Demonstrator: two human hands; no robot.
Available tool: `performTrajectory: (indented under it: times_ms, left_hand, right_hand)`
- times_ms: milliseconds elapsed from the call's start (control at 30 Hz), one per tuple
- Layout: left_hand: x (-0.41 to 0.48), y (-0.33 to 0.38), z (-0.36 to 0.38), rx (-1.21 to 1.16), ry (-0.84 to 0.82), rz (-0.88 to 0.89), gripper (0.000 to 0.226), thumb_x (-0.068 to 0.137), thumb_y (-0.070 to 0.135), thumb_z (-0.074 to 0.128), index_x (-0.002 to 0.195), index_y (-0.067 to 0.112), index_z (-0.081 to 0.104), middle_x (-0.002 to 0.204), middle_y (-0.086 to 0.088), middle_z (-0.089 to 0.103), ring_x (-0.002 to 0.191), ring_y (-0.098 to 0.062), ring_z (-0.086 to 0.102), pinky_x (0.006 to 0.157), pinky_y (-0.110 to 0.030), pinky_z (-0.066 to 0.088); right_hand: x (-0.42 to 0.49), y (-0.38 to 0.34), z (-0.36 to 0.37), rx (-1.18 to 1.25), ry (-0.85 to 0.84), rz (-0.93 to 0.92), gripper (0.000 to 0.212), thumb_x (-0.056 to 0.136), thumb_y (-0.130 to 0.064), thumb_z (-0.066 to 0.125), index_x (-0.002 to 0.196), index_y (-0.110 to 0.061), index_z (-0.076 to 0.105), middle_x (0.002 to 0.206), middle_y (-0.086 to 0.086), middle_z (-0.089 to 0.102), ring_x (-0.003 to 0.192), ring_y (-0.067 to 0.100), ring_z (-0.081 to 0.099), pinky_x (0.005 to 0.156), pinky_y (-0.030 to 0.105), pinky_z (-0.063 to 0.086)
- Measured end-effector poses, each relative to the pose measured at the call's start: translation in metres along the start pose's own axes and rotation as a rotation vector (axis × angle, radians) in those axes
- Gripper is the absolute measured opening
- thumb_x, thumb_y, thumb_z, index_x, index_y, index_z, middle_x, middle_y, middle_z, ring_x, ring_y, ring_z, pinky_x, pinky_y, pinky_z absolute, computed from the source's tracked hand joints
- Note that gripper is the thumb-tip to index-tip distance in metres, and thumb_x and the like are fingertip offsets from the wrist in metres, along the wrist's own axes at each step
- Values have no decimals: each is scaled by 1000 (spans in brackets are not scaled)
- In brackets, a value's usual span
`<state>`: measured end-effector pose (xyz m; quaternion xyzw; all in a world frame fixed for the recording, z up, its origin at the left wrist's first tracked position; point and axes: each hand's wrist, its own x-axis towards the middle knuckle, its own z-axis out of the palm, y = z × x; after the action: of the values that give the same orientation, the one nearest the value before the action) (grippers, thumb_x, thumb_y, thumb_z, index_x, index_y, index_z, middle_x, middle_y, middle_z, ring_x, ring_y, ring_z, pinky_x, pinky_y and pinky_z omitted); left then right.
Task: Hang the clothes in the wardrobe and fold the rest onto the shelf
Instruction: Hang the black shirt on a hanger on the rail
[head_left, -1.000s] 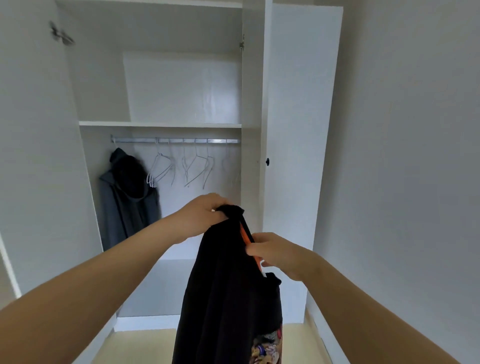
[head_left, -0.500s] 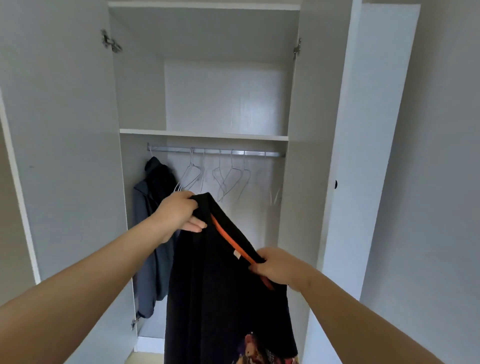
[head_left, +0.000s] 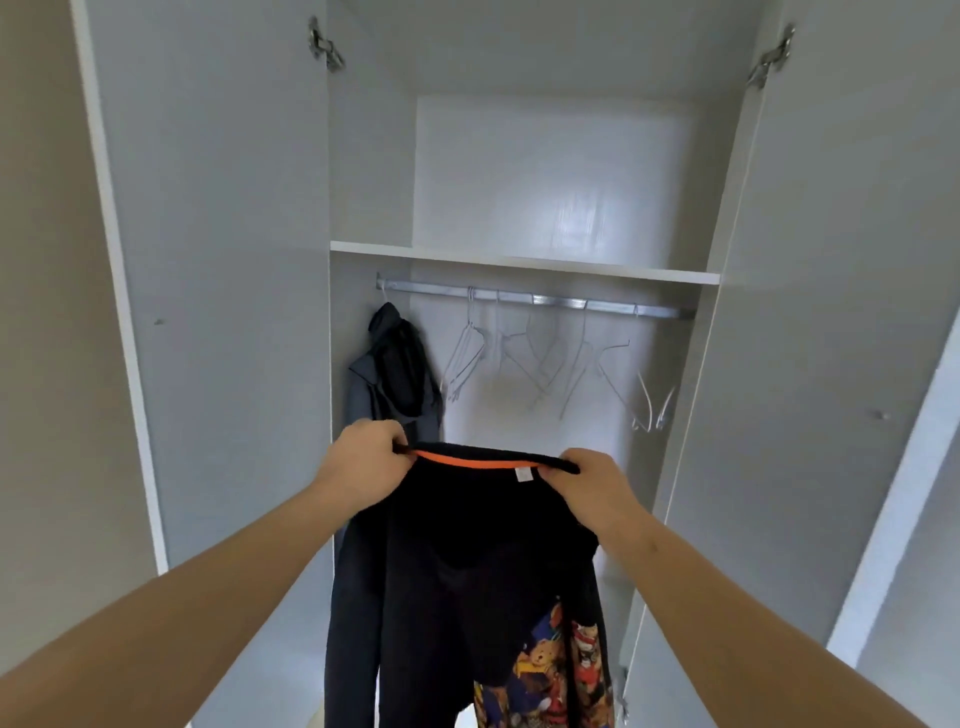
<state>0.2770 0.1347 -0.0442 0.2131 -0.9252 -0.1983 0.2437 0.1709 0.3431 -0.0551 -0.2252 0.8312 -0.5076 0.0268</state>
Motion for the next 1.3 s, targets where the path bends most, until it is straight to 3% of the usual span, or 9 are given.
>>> performTrajectory:
  times_ms: [100,200,300,433,600,833,1067,1167,1300]
  left_hand:
    - [13,-18,3,-511,31,-326,14,90,6,50,78,12,55,85,-13,57,76,-28,60,68,-38,55]
    - [20,-27,8,-1123,-48,-681,13,93,2,44,85,5,53,84,-13,54,72,-24,54,63,-36,50]
    - [37,-38,19,-1342,-73,-820,13,91,6,44,81,4,52,80,-13,55,69,-26,55,56,-36,45]
    - [76,-44,27,-1366,-36,-914,15,85,9,46,73,4,53,68,-13,59,63,-30,56,52,-37,45]
    - [140,-57,41,-1341,44,-883,15,80,15,48,70,6,55,50,-10,62,60,-30,57,51,-34,47]
    - [234,-51,63,-1327,87,-815,29,83,18,52,58,6,63,51,-10,64,43,-26,62,53,-32,49]
    - [287,-69,83,-1269,119,-805,21,86,14,51,70,4,61,49,-10,62,55,-28,59,57,-33,53]
    - [309,-82,91,-1274,130,-804,22,86,13,51,67,5,59,47,-10,61,42,-24,60,42,-30,54]
    - [341,-109,101,-1302,100,-857,20,88,17,51,73,5,59,68,-14,61,61,-30,59,50,-34,49]
  right_hand:
    - [19,0,22,15,9,-9,22,87,-22,59,66,-16,55,59,-2,51,54,13,48,52,23,38]
    - [36,3,45,48,-46,5,20,88,-20,59,69,-14,57,61,-1,51,55,14,47,53,24,37]
    - [63,11,64,65,-116,41,18,89,-16,57,72,-12,56,60,0,49,54,15,45,53,26,36]
    - [110,14,86,120,-205,62,10,86,-8,55,77,-9,56,58,2,46,51,15,42,49,25,34]
    - [183,23,115,160,-309,44,11,81,-5,58,73,-11,57,54,2,45,48,15,44,46,23,35]
    - [289,26,129,219,-482,52,10,82,-10,58,78,-13,66,71,3,60,62,16,54,57,23,42]
    - [350,27,164,275,-403,38,19,89,-14,52,75,-19,63,73,0,62,53,9,50,42,11,39]
    - [375,30,174,243,-330,5,23,89,-8,48,73,-17,62,68,-2,59,54,7,50,44,10,40]
    - [408,30,192,179,-209,-39,23,92,-15,49,74,-8,60,59,-2,49,45,5,41,42,12,32]
